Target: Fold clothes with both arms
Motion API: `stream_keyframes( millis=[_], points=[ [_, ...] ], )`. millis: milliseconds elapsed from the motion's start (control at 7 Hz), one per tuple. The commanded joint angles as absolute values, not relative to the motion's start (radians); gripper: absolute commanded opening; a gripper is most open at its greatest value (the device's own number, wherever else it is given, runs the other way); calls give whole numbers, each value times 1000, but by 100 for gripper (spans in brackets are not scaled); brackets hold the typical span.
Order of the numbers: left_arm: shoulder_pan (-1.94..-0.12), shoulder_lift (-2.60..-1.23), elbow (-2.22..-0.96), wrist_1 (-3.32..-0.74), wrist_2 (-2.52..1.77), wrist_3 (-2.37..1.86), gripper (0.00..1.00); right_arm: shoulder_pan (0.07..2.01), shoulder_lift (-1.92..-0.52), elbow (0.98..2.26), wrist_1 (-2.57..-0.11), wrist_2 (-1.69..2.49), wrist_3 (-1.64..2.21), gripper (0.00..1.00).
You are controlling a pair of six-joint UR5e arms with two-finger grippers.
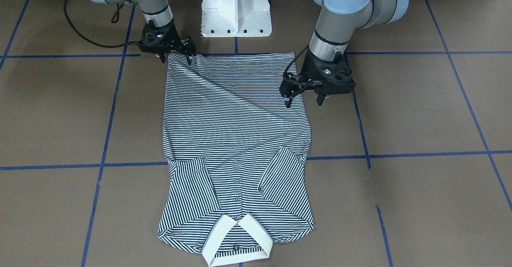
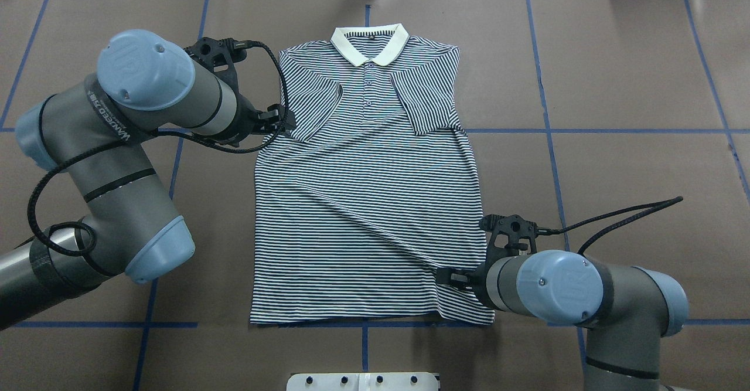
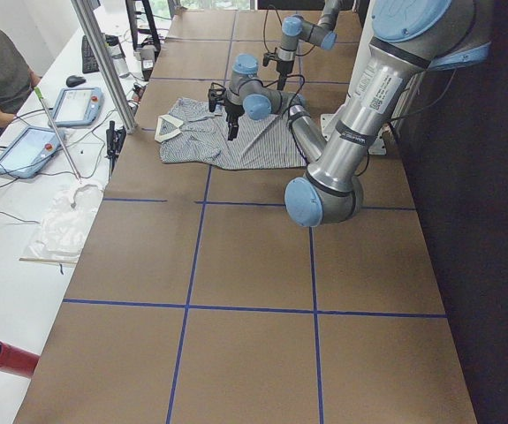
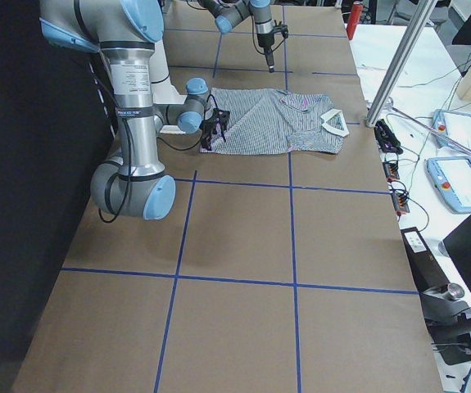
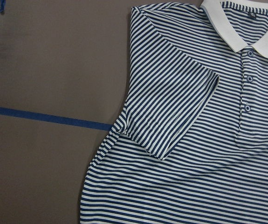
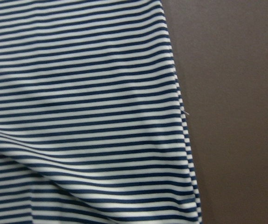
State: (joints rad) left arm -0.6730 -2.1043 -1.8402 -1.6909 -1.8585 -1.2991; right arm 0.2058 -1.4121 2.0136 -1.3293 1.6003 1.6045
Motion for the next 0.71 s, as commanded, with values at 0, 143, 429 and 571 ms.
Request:
stream_keyframes(
  millis=[0,143,429,571],
  points=[
    [-670,-2108,-1841,-1689,-1859,-1299,100,190,-1445,2038,-1330,1617,1609,100],
    [-670,-2109,-1841,-1689,-1859,-1299,100,184,-1451,2039,-1331,1620,1609,100],
    [-661,-2111,-1839,-1689,-1858,-1299,100,170,-1451,2034,-1339,1620,1609,100],
    [-655,-2111,-1838,-1689,-1856,-1299,100,160,-1451,2033,-1341,1620,1609,100]
  ],
)
